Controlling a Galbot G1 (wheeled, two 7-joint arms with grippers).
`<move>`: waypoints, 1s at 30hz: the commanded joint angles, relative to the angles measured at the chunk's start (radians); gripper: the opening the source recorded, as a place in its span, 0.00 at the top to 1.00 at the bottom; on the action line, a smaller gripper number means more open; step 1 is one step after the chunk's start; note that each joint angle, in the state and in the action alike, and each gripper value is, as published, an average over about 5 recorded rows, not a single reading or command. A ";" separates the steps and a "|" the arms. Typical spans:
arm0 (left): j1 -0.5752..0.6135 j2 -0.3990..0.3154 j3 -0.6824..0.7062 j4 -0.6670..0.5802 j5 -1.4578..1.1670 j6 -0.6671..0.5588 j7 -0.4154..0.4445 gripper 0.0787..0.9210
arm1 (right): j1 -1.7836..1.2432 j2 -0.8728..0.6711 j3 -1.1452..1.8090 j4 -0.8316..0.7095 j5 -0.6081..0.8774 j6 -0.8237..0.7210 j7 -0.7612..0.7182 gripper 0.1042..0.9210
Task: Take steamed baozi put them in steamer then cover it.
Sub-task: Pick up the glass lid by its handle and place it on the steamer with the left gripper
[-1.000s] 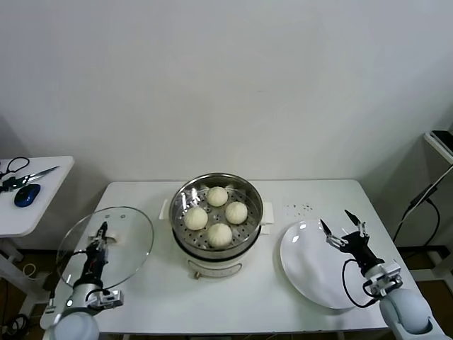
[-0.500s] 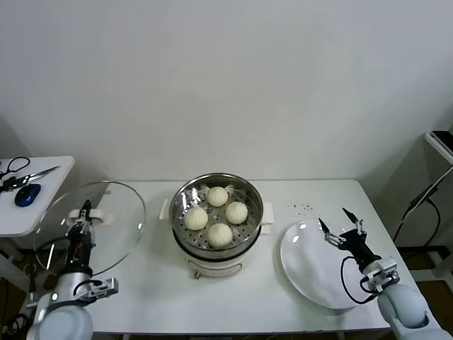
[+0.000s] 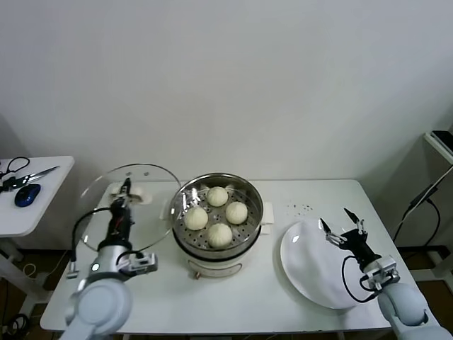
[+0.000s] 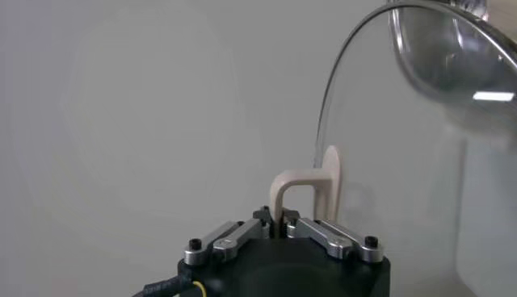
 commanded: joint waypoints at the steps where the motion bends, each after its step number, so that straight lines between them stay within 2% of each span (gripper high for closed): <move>1: -0.291 -0.130 0.363 0.048 0.170 0.155 0.248 0.92 | -0.001 -0.001 0.016 -0.010 -0.006 0.005 0.001 0.12; 9: -0.323 -0.310 0.405 0.133 0.219 0.157 0.225 0.92 | -0.018 0.004 0.055 -0.007 -0.021 0.010 -0.001 0.12; 12: -0.324 -0.355 0.427 0.172 0.234 0.157 0.204 0.92 | -0.023 0.000 0.060 -0.008 -0.024 0.011 -0.001 0.12; 19: -0.312 -0.392 0.459 0.234 0.213 0.165 0.142 0.92 | -0.024 0.005 0.068 -0.016 -0.028 0.016 -0.001 0.12; 30: -0.325 -0.407 0.438 0.318 0.247 0.165 0.129 0.92 | -0.015 0.013 0.066 -0.026 -0.035 0.019 -0.004 0.12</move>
